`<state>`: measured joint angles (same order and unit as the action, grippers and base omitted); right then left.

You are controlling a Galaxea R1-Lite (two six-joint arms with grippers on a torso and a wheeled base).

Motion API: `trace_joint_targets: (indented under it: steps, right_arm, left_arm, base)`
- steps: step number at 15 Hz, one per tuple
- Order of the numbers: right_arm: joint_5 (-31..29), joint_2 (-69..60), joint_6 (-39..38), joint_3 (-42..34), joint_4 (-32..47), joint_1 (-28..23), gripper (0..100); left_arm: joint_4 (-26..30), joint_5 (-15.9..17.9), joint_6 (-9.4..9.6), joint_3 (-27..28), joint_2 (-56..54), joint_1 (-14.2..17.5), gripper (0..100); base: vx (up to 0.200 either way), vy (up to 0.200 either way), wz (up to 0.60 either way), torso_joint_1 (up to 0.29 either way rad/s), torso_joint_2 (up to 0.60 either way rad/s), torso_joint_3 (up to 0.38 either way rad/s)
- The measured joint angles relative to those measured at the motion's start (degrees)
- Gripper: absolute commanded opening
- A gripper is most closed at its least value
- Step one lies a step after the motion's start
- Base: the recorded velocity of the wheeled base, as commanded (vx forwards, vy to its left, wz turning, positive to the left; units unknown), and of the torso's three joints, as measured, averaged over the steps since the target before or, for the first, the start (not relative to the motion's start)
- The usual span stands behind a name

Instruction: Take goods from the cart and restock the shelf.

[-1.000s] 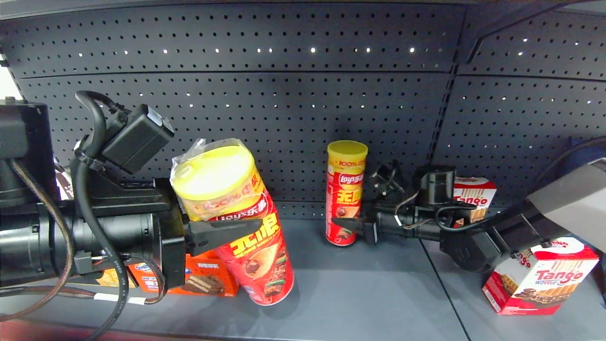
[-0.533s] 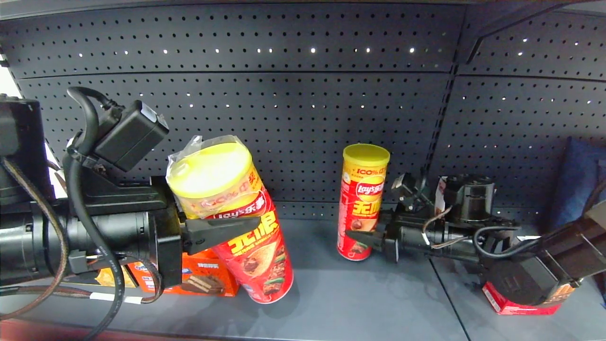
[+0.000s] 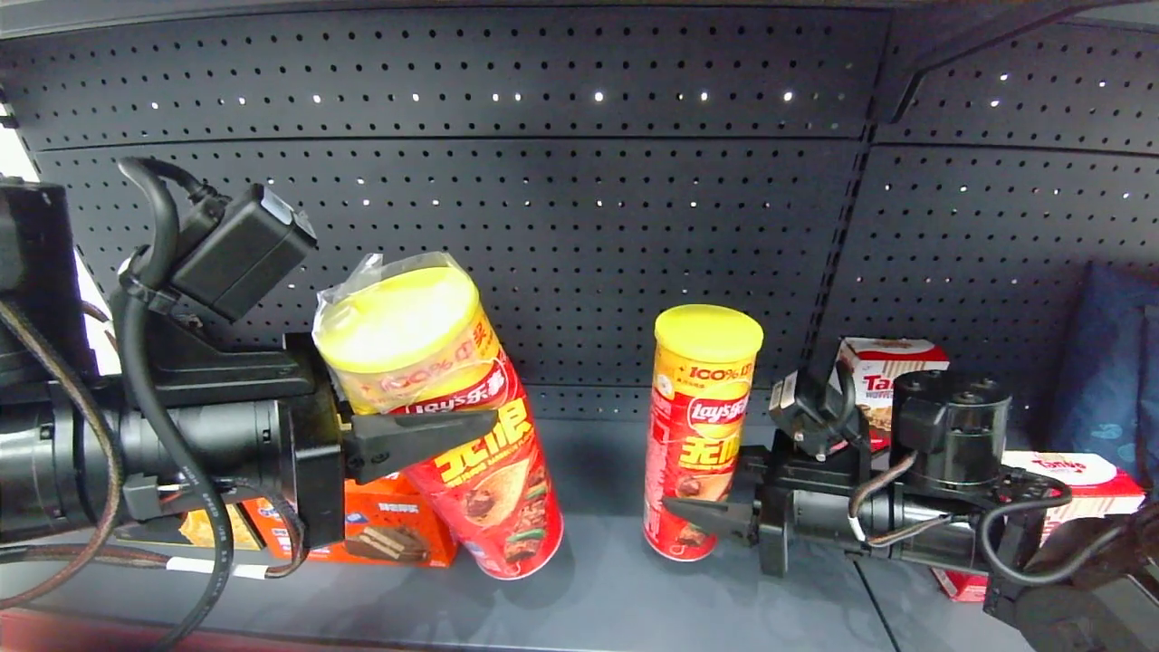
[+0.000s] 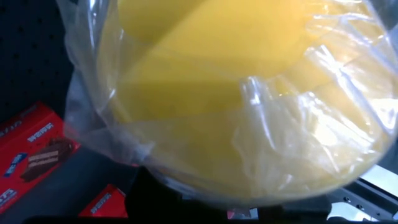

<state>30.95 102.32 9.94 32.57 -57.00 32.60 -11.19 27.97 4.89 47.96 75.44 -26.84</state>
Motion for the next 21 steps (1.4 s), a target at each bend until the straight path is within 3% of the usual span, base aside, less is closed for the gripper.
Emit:
trace_joint_targets:
  steps: [2,8,21]
  right_arm:
    - [-1.1,-0.7,-0.6,-2.0,-2.3,0.8,0]
    - [-4.2,0.8,-3.0,-7.7,-9.6,5.2,0]
    - [-4.5,5.7,-2.8,-8.9,-12.9,4.3,0]
  left_arm:
    - [0.0,0.0,-0.79,-0.2,-0.3,0.0,0]
    - [0.0,-0.1,-0.84,-0.3,-0.5,0.1,0]
    - [0.0,-0.5,-1.04,-0.6,-0.8,0.2,0]
  base:
    - [0.000,0.000,0.00,0.000,0.00,0.000]
    - [0.000,0.000,0.00,0.000,0.00,0.000]
    - [0.000,0.000,0.00,0.000,0.00,0.000]
